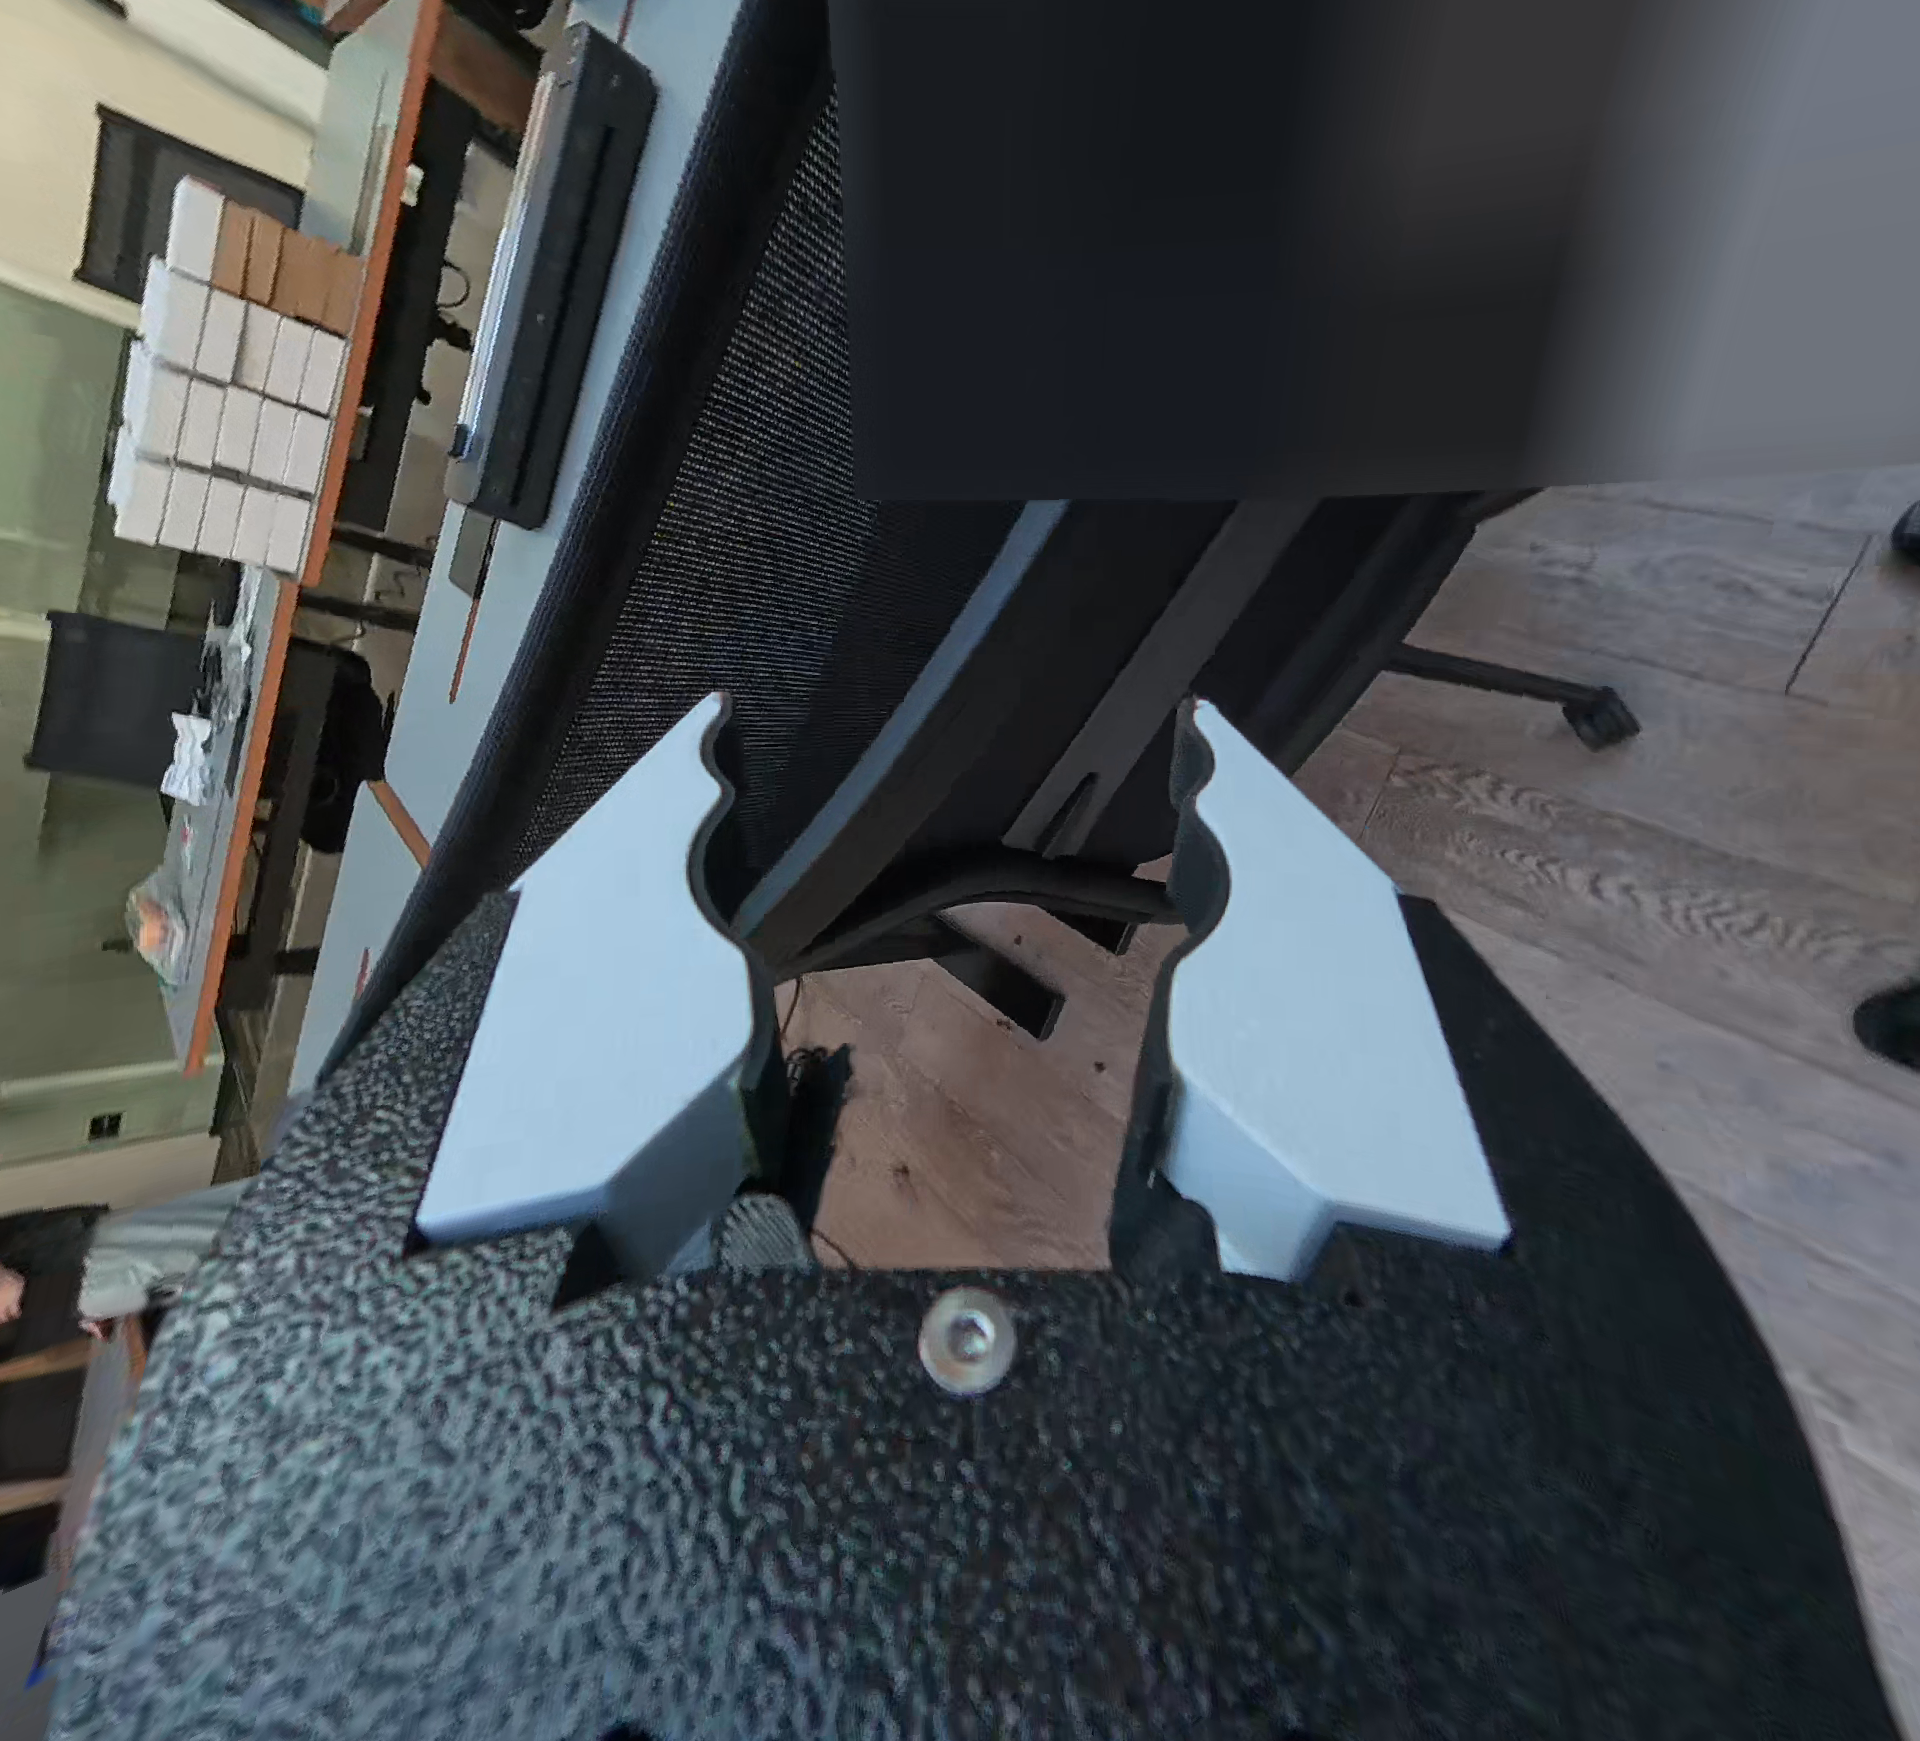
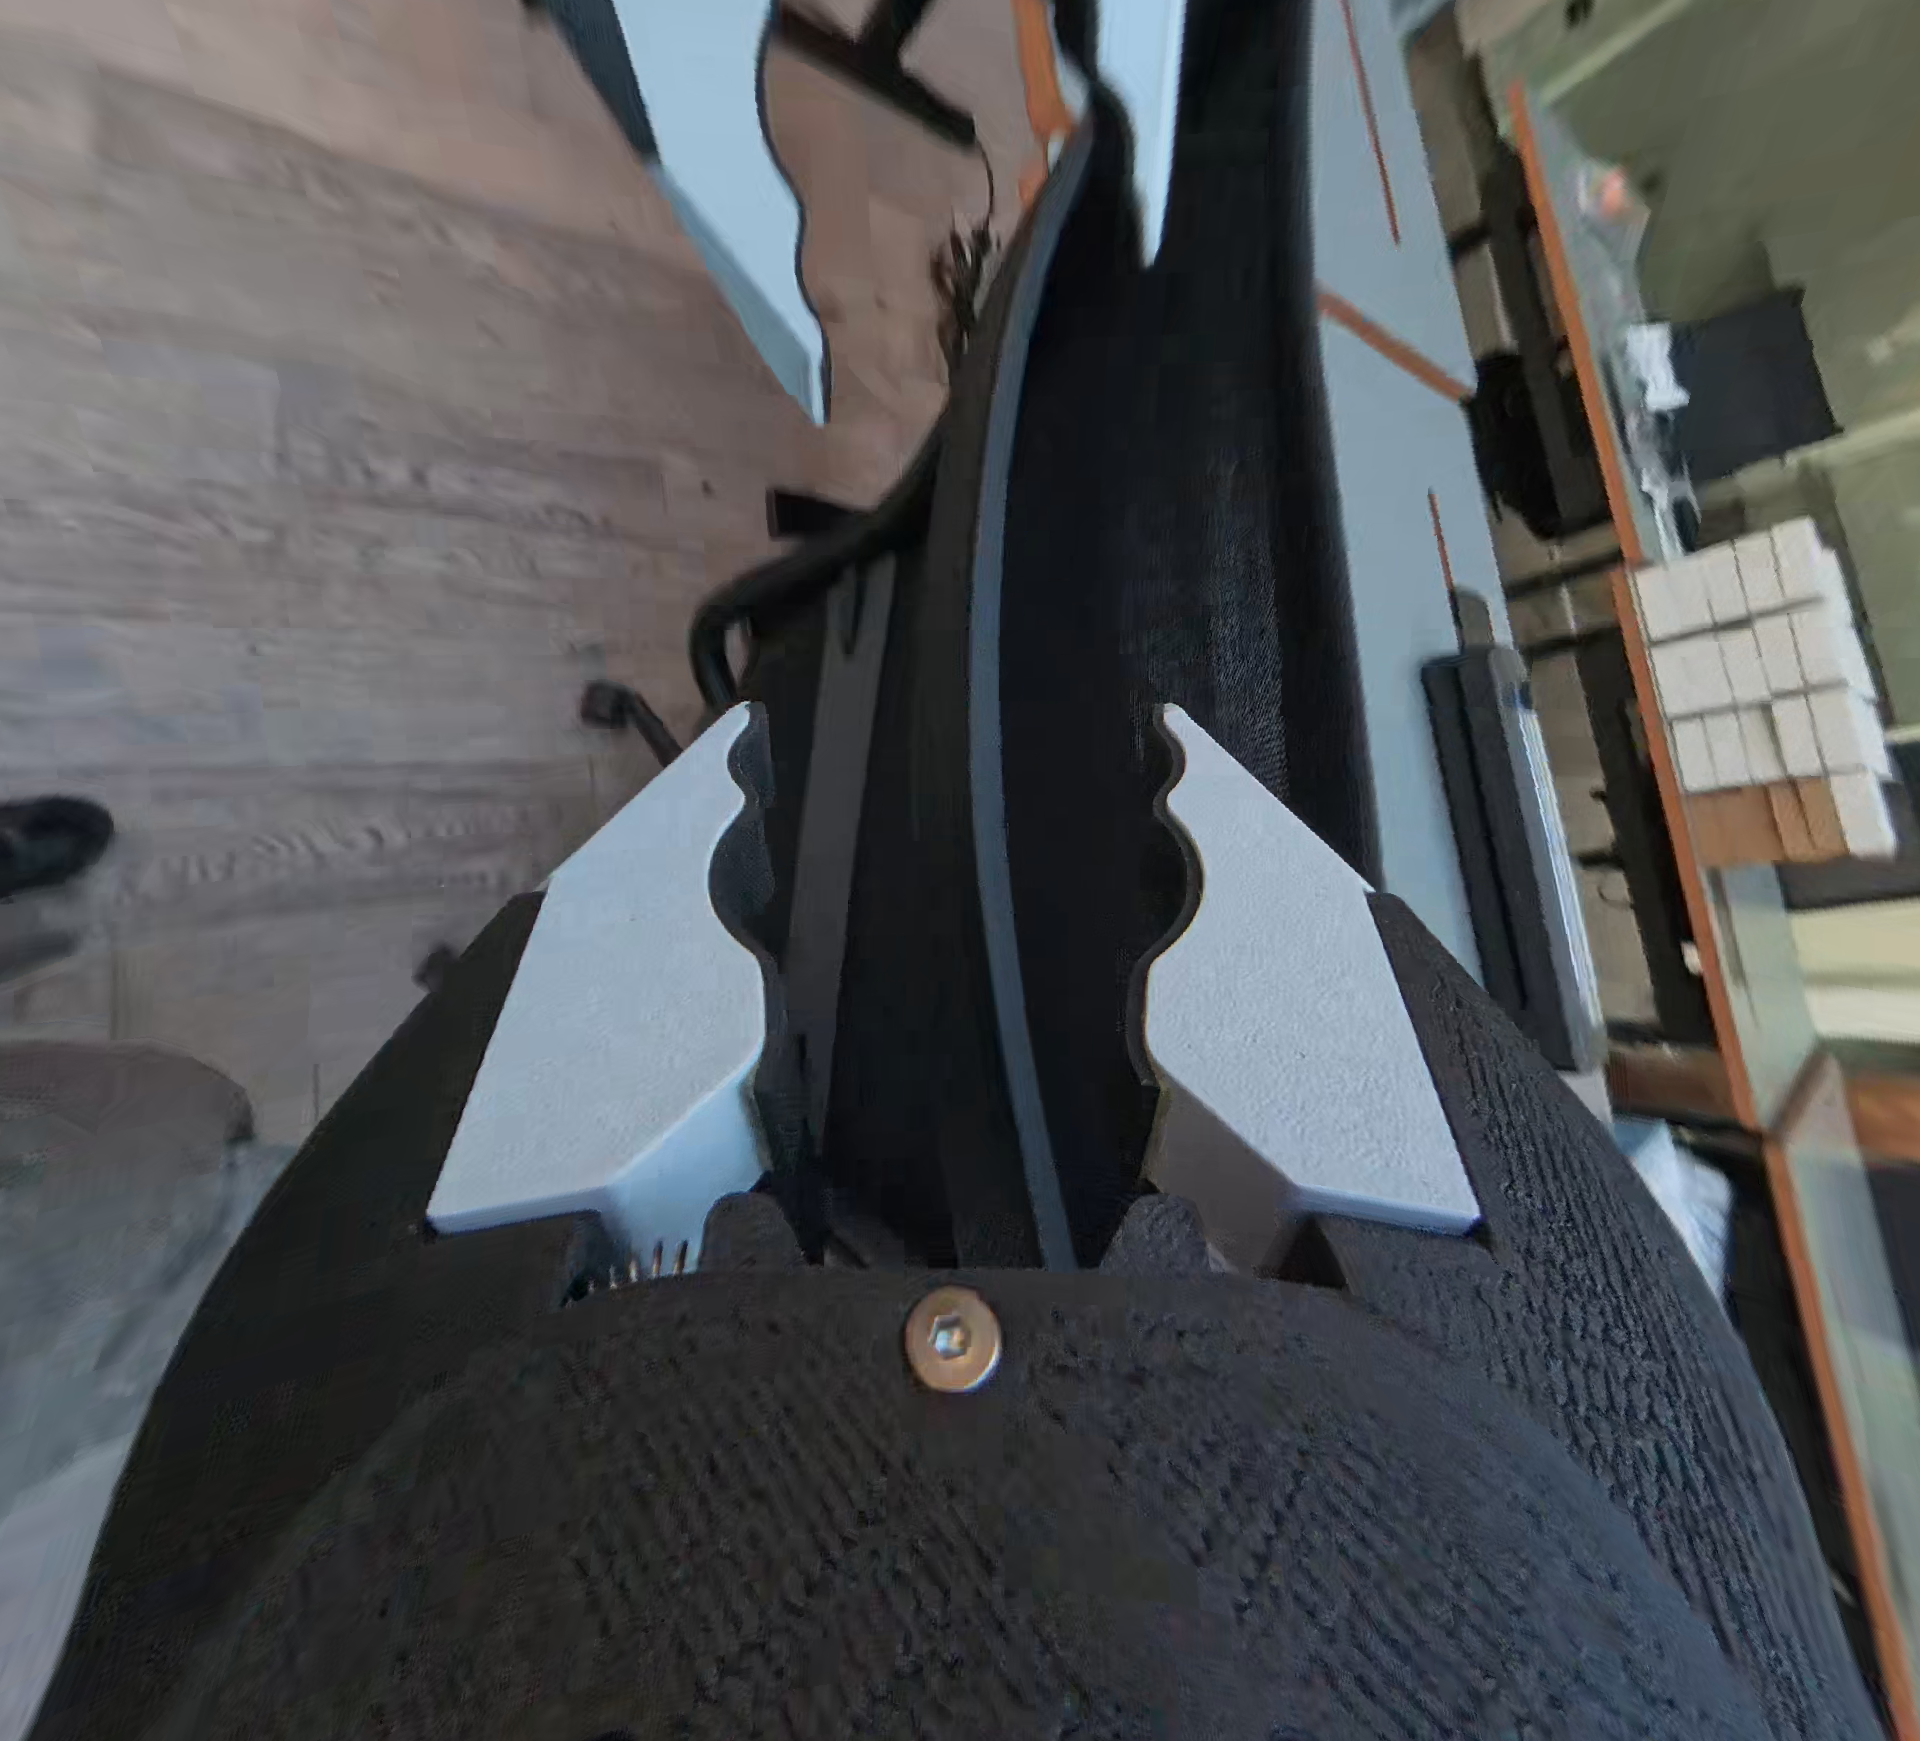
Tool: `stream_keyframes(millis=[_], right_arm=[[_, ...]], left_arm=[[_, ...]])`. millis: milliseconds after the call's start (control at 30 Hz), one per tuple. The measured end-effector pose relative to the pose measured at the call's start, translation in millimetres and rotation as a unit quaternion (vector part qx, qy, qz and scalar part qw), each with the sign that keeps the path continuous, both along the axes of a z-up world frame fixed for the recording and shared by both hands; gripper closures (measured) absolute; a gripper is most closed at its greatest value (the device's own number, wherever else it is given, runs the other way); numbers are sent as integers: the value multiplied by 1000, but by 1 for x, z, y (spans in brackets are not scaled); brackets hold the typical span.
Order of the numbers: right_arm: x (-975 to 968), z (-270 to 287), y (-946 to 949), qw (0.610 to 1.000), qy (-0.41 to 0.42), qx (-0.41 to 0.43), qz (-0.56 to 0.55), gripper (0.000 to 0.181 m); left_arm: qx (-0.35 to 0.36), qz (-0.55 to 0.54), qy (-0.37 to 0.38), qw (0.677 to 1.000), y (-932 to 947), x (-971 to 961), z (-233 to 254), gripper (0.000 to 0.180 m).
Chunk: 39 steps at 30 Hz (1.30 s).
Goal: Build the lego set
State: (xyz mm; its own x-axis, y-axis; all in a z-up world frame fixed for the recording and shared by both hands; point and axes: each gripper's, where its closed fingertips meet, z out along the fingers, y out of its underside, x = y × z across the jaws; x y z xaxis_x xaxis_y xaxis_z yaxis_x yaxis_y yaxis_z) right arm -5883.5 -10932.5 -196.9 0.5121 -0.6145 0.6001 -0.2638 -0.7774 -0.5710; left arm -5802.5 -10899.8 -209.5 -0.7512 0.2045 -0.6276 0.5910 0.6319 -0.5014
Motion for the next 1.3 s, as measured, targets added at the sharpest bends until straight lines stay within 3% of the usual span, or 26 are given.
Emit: stream_keyframes(millis=[33,133,233,267,333,433,567,1000,1300], right_arm=[[7,-18,-12,999,30,-34,-27,109],[15,-57,-43,987,101,-92,-89,113],[10,-84,-63,969,167,-143,-110,134],[10,-81,-66,968,160,-167,-103,152],[9,-80,-68,968,167,-157,-102,162],[7,-81,-70,968,180,-145,-98,164],[7,-80,-72,970,178,-139,-87,164],[-10,-80,-78,975,158,-146,-52,162],[-16,-73,-111,976,165,-138,-7,163]], left_arm=[[19,-18,-5,1000,-3,8,-5,98],[92,-60,-32,993,-13,32,-28,98],[172,-76,-44,981,-12,51,-58,106],[175,-79,-55,980,-15,56,-62,108],[164,-98,-78,979,-25,53,-58,137],[218,-138,-160,953,-28,44,-64,161],[247,-129,-149,949,-30,44,-66,164],[249,-118,-153,949,-31,19,-68,166],[207,-155,-64,964,-63,-8,-67,167]])
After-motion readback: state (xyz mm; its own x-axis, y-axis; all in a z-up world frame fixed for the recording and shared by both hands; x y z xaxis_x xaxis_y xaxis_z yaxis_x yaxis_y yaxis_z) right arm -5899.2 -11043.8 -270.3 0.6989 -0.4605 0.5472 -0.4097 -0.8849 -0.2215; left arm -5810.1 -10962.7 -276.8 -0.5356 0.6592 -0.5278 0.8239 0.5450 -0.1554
